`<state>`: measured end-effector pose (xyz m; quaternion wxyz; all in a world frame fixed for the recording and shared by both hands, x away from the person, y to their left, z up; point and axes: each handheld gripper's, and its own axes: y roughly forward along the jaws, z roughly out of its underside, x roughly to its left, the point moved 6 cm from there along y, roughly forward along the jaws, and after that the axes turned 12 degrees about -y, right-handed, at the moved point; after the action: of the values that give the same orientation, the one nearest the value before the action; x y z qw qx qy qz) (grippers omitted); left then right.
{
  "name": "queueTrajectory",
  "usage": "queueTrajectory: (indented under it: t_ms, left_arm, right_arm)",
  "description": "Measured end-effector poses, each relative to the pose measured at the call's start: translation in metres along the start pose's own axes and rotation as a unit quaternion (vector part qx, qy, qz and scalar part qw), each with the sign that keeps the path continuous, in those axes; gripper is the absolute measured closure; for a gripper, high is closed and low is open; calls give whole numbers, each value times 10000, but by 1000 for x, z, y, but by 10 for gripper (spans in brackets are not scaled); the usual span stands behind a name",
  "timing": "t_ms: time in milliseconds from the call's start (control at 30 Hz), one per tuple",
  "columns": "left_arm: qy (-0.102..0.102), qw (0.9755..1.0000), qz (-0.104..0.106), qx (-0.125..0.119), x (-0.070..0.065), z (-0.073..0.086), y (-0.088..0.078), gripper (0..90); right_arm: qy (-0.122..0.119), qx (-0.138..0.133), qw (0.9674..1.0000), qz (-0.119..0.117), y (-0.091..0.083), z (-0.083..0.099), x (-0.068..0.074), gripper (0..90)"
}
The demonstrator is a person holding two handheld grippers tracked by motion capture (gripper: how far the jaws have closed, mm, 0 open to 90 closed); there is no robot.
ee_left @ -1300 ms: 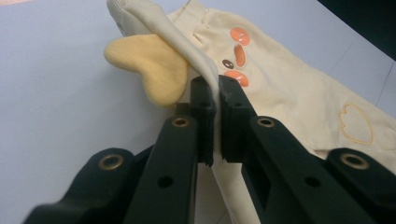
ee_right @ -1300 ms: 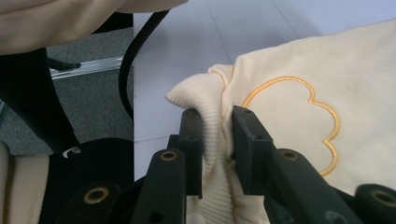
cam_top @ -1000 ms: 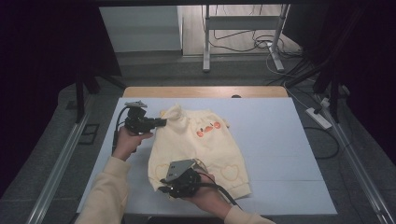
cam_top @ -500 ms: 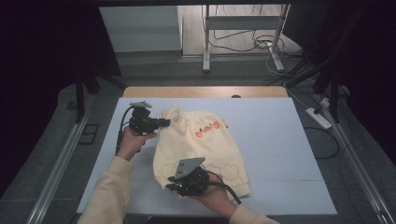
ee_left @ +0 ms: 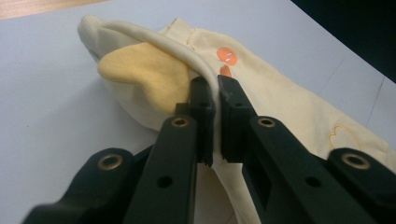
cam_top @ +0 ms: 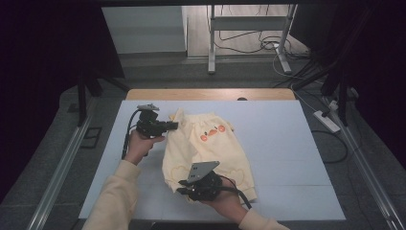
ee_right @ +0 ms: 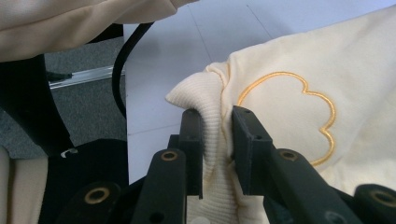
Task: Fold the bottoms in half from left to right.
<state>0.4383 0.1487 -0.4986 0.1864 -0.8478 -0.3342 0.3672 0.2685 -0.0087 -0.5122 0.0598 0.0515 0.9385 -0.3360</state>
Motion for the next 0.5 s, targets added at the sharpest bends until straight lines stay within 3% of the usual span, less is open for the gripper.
queueTrajectory:
  t_ms: [500]
  left_arm:
    - [112, 9998, 96, 130, -9, -6, 22, 846]
  right_arm:
    - [253, 44, 9993, 275, -21, 19, -7, 746]
